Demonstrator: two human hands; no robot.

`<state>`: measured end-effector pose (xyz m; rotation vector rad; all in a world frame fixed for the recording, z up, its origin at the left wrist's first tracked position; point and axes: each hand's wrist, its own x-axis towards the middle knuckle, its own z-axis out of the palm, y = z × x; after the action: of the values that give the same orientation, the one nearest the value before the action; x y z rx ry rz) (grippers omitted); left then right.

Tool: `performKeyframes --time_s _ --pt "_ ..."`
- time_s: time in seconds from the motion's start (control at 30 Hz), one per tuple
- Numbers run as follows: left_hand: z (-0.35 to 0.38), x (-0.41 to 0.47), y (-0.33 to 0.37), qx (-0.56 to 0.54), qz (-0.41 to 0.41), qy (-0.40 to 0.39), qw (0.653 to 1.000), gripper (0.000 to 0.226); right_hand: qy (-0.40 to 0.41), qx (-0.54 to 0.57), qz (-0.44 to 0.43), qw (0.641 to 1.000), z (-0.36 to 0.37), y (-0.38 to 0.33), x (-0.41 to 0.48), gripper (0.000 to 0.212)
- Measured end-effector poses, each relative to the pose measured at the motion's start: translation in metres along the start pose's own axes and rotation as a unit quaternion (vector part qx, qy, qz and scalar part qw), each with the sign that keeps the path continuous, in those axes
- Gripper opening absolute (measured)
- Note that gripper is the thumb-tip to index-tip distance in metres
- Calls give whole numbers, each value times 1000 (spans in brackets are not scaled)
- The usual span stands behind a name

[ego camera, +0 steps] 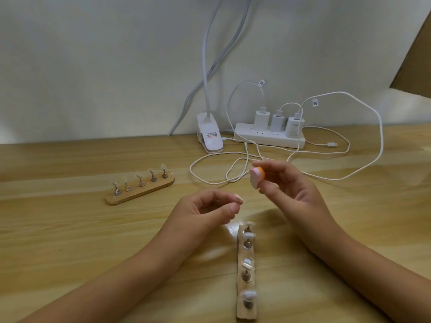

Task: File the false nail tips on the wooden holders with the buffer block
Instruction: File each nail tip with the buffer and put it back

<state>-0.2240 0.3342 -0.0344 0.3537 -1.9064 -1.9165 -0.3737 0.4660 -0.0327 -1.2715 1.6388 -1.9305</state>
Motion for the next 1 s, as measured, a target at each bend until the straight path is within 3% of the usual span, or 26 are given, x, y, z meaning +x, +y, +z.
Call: performKeyframes --time_s 0.13,0.3,0.43,0.6,0.77,0.9,1.0 --pt "1 0 -1 20 7 -1 1000 15 -85 -135 -125 979 11 1 -10 26" --pt "0 1 -3 29 7 2 1000 19 -97 -169 -140 971 9 3 -8 29" --pt "1 1 -4 25 12 9 1000 23 -115 -232 -207 943 10 2 -12 28" --pt "1 0 -4 34 10 13 999 16 -80 -243 -163 953 7 0 -10 29" --pt "1 0 -4 49 17 15 999 15 -87 -286 -200 933 12 0 -18 28" --pt "0 -1 -5 56 12 22 998 18 -60 -244 -134 958 8 1 -13 28" --pt "1 -1 -4 57 16 22 998 21 -76 -229 -151 959 15 1 -19 24"
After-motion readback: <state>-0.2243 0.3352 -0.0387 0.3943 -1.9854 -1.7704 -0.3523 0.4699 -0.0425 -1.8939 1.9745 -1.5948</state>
